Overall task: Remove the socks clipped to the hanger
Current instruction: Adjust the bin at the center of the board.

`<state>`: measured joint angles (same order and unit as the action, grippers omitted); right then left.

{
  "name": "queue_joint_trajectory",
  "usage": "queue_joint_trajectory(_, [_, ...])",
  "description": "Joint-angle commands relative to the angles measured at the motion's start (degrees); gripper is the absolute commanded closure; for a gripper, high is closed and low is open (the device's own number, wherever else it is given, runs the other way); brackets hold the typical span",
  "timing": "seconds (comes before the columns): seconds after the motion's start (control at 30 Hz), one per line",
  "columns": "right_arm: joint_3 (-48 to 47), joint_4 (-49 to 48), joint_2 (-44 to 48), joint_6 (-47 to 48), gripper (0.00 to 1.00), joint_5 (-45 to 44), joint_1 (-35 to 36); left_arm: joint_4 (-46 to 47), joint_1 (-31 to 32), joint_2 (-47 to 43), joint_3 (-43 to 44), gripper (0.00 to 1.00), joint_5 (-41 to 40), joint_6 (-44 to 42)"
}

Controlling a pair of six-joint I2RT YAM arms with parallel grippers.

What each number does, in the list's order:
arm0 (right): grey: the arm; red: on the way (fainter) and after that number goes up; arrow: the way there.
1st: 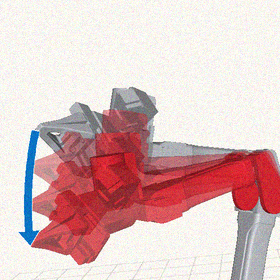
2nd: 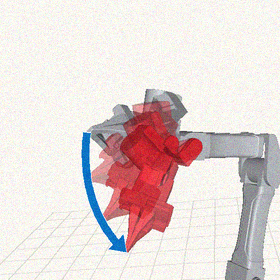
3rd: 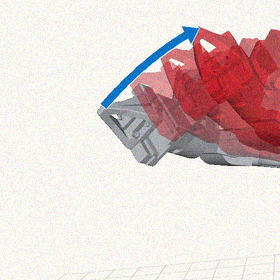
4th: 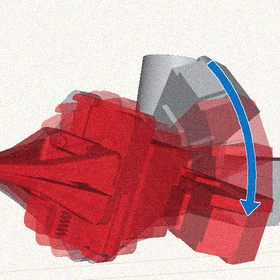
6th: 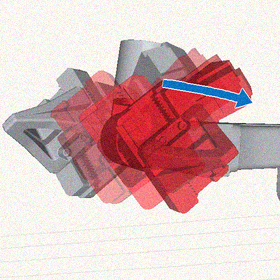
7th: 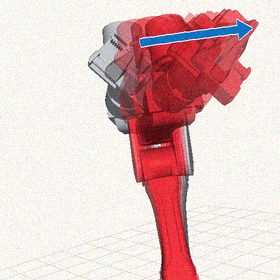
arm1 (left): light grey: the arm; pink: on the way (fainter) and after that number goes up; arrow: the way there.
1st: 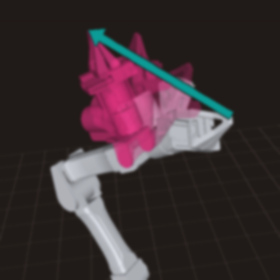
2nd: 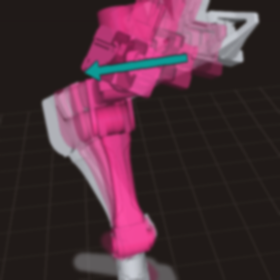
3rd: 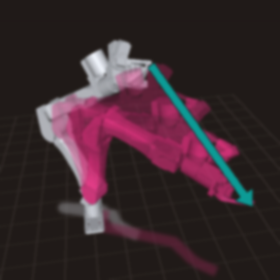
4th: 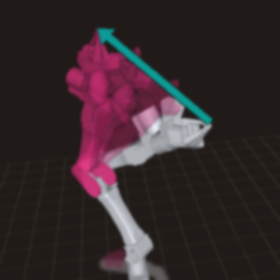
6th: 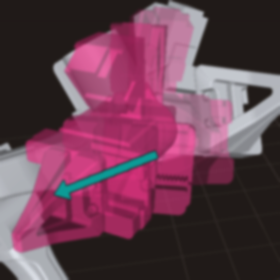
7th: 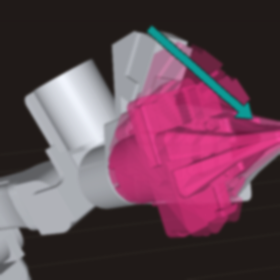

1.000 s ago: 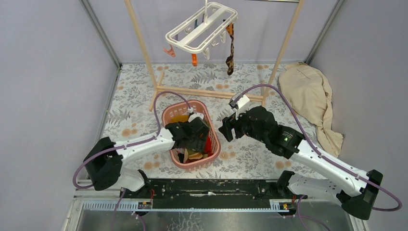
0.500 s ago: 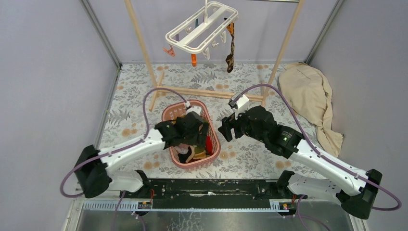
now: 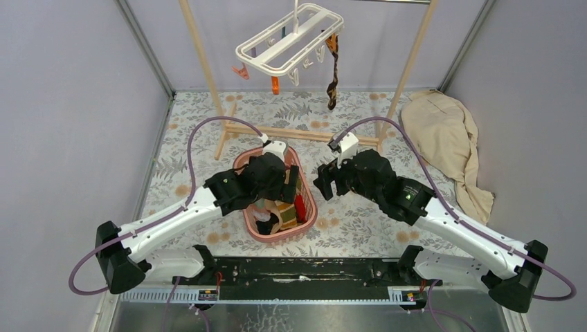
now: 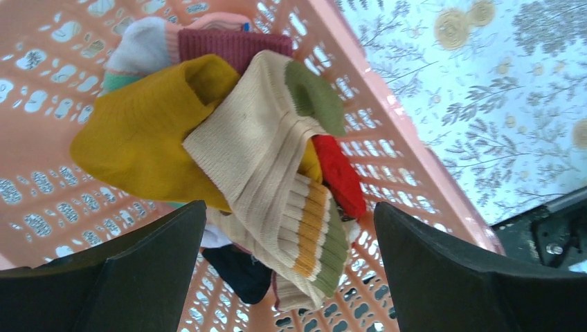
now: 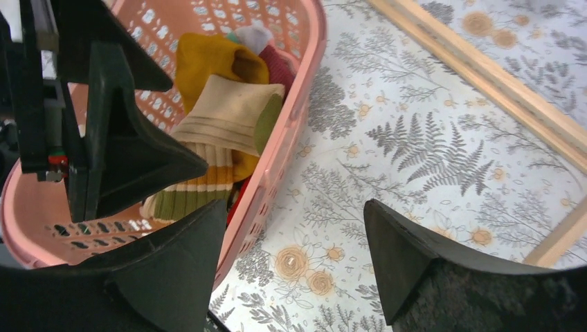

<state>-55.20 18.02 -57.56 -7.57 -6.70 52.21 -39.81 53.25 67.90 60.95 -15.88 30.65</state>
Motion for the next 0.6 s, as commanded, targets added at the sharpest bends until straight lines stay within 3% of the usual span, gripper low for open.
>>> queue_joint_trajectory(0.0, [-4.14,-0.55,-0.14,-0.64,0.19,-7.76,-0.33,4.27,0.21,-1.85,-2.28,0.01,-4.96,-1.65])
queue_joint_trajectory(0.1, [-5.32,-1.67,-0.36,-2.12,0.18,-6.17,-4.82,8.26,0.23,-5.81,-2.58,0.01,-8.65,-2.56])
queue_joint_trajectory(0.23, [-3.38,-5.36,-0.46,-5.03,0.2,5.53,-11.29,10.46,-0.46,-9.5,-2.14,0.01,-16.6,-4.85])
queue_joint_trajectory(0.4, [-2.42,-5.94,-5.41,-6.36,0.32,20.79,-10.85,16.26,-6.41,-9.18,-3.4,0.01,-16.5,-7.49])
queue_joint_trajectory(0.57, [-2.27,-1.56,-7.41,-4.27,0.37,16.48,-3.07,20.26,-11.87,-4.65,-4.39,0.01,-14.91,-8.44])
